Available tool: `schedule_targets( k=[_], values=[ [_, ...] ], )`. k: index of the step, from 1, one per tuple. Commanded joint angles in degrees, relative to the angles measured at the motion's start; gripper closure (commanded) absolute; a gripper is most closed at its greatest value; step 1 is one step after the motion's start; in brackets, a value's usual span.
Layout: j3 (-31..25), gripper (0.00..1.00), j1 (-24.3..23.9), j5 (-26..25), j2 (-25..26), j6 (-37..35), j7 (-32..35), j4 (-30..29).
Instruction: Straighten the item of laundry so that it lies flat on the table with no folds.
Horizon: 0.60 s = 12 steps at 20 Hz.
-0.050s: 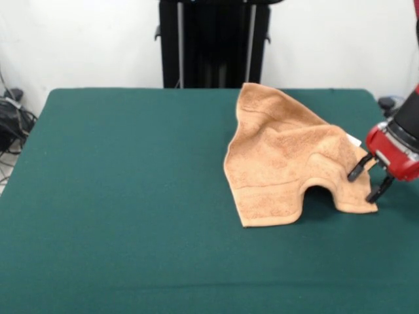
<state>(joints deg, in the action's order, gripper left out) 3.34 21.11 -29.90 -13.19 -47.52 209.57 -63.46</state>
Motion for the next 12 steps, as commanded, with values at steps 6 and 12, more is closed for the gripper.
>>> schedule_targets(
  k=[6,12],
  values=[
    [-1.3,0.00,-1.1,1.0,-4.6,-0.2,-7.4,-7.9],
    [-2.9,0.00,-4.7,2.4,-14.9,0.5,-13.0,-17.2]
  ],
)
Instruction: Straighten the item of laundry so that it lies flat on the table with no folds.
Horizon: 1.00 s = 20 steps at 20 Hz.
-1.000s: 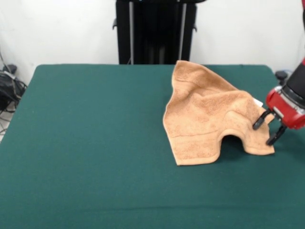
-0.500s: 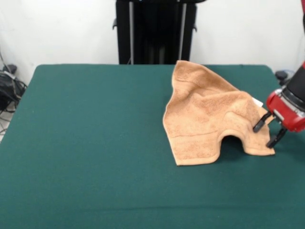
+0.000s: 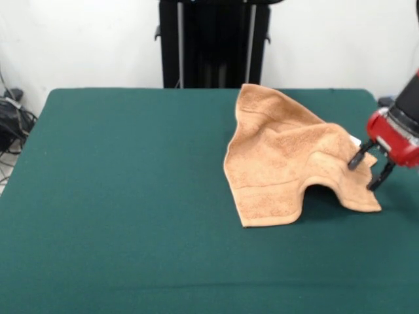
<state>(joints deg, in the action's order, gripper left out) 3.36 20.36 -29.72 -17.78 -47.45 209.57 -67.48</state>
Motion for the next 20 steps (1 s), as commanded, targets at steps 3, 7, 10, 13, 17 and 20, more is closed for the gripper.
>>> schedule_targets(
  k=[3,7,10,13,17,20],
  values=[
    [-4.4,0.00,-5.9,3.2,-15.0,0.4,-15.6,-17.1],
    [-6.1,0.00,-7.7,4.6,-21.3,-0.2,-18.0,-22.0],
    [-6.9,0.00,-8.4,5.6,-25.3,-0.6,-19.7,-25.2],
    [-7.5,0.00,-9.2,6.8,-29.1,-1.0,-21.9,-28.3],
    [-7.8,0.00,-10.1,7.8,-33.0,-0.7,-24.5,-31.7],
    [-7.3,0.00,-10.0,6.7,-32.7,1.8,-24.2,-33.0]
  ],
)
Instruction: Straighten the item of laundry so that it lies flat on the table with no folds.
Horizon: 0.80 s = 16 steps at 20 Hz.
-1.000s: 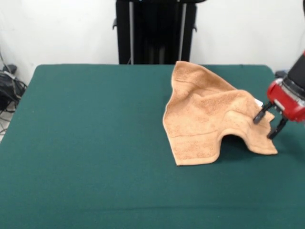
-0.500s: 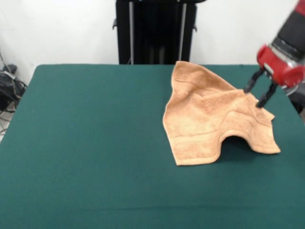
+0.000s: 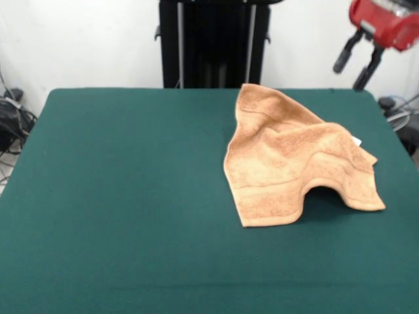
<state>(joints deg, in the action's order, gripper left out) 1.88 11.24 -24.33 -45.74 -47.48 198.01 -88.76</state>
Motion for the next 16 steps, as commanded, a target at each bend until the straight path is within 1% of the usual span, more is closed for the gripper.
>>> schedule_targets(
  k=[1,5,10,13,16],
  values=[
    [-5.4,0.00,-0.6,0.7,-4.2,2.6,-12.2,-11.8],
    [-4.1,0.00,0.4,-1.6,-2.1,5.4,-10.3,-12.2],
    [-2.9,0.00,0.7,-4.0,-1.4,8.7,-10.1,-13.7],
    [-2.5,0.00,1.1,-4.7,-1.8,9.9,-9.9,-14.9],
    [-2.6,0.00,0.5,-5.0,-2.6,10.9,-10.5,-16.2]
  ],
)
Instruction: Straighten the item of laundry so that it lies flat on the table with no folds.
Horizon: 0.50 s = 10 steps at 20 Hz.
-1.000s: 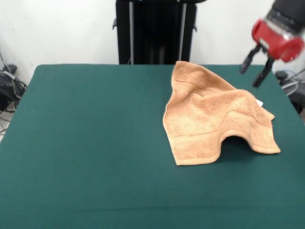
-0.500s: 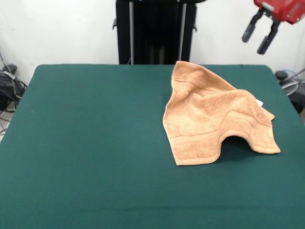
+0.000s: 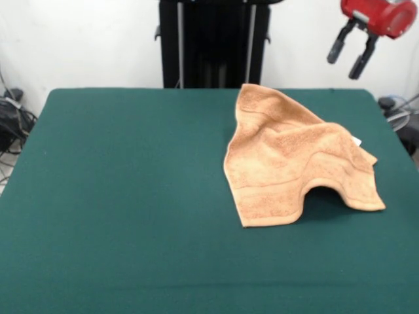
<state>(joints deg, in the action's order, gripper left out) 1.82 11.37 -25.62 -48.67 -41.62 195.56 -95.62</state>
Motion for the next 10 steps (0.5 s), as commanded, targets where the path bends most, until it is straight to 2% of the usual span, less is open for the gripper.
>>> schedule_targets(
  k=[1,10],
  values=[
    [-2.3,0.00,0.2,-4.1,0.4,5.7,-8.2,-9.7],
    [-0.8,0.00,-1.7,-9.8,2.0,11.9,-8.5,-11.8]
  ],
)
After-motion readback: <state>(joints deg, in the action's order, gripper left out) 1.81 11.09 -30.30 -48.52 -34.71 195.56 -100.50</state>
